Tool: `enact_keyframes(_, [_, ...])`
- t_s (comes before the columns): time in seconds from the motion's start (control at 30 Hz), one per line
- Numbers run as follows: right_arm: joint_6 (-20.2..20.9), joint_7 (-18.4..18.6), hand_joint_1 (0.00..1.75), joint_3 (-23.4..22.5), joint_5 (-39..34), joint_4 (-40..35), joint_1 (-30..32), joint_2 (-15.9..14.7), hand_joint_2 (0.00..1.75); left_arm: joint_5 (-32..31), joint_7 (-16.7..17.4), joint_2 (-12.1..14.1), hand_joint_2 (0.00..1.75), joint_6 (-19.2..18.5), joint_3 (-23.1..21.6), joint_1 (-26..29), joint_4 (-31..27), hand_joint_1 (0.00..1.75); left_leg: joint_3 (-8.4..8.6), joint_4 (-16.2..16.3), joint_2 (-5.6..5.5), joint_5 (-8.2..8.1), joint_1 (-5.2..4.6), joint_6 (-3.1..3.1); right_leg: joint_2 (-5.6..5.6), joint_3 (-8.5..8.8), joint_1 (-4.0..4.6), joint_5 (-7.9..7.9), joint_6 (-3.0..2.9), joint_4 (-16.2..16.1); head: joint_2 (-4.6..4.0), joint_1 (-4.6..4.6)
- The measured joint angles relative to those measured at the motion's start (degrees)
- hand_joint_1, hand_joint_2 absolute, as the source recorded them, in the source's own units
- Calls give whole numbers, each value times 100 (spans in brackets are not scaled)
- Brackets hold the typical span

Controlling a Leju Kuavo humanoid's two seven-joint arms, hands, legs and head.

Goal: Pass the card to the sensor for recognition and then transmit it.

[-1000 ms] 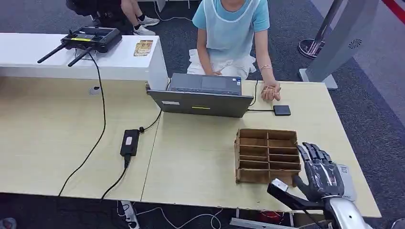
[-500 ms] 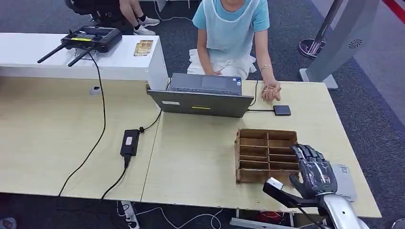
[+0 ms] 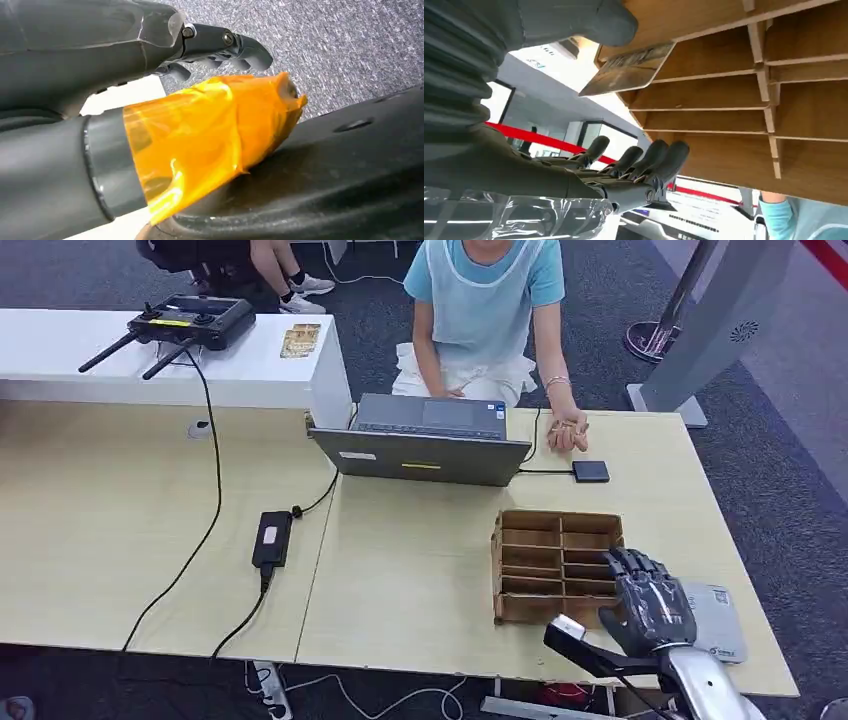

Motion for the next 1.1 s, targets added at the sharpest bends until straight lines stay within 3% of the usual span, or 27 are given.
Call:
enact_keyframes(0.03, [0, -2, 75, 13, 0, 15, -6, 4, 175, 0, 0, 0, 0, 0, 0, 0, 0, 0, 0, 0, 0, 0, 0, 0, 0, 0, 0, 0, 0, 0, 2, 0])
enact_keyframes(0.07, [0, -2, 124, 24, 0, 31, -9, 7, 175, 0, 0, 0, 0, 0, 0, 0, 0, 0, 0, 0, 0, 0, 0, 0, 0, 0, 0, 0, 0, 0, 0, 0])
enact_keyframes(0.13, [0, -2, 143, 42, 0, 61, -18, 11, 175, 0, 0, 0, 0, 0, 0, 0, 0, 0, 0, 0, 0, 0, 0, 0, 0, 0, 0, 0, 0, 0, 0, 0])
enact_keyframes(0.2, [-2, 0, 152, 50, 0, 79, -32, 13, 175, 0, 0, 0, 0, 0, 0, 0, 0, 0, 0, 0, 0, 0, 0, 0, 1, 0, 0, 0, 0, 0, 2, 0])
enact_keyframes(0.43, [-2, 0, 162, 88, 0, 125, -45, 17, 175, 0, 0, 2, 0, -2, 0, 0, 0, 0, 0, 0, 0, 0, 0, 0, 0, 0, 0, 0, 0, 0, 2, 0])
enact_keyframes(0.83, [-24, -63, 164, 97, -155, 131, -61, 17, 175, -7, 0, 2, 0, -2, 0, 0, 0, 0, 0, 0, 0, 0, 0, 0, 0, 0, 0, 0, 0, 0, 0, 0])
enact_keyframes(1.1, [-324, -271, 166, 4, -507, 11, -46, 28, 175, 11, -2, 0, 0, 0, 0, 1, 0, 0, 1, 0, 1, 0, 0, 0, 1, -1, 0, 0, 0, 0, 0, 2])
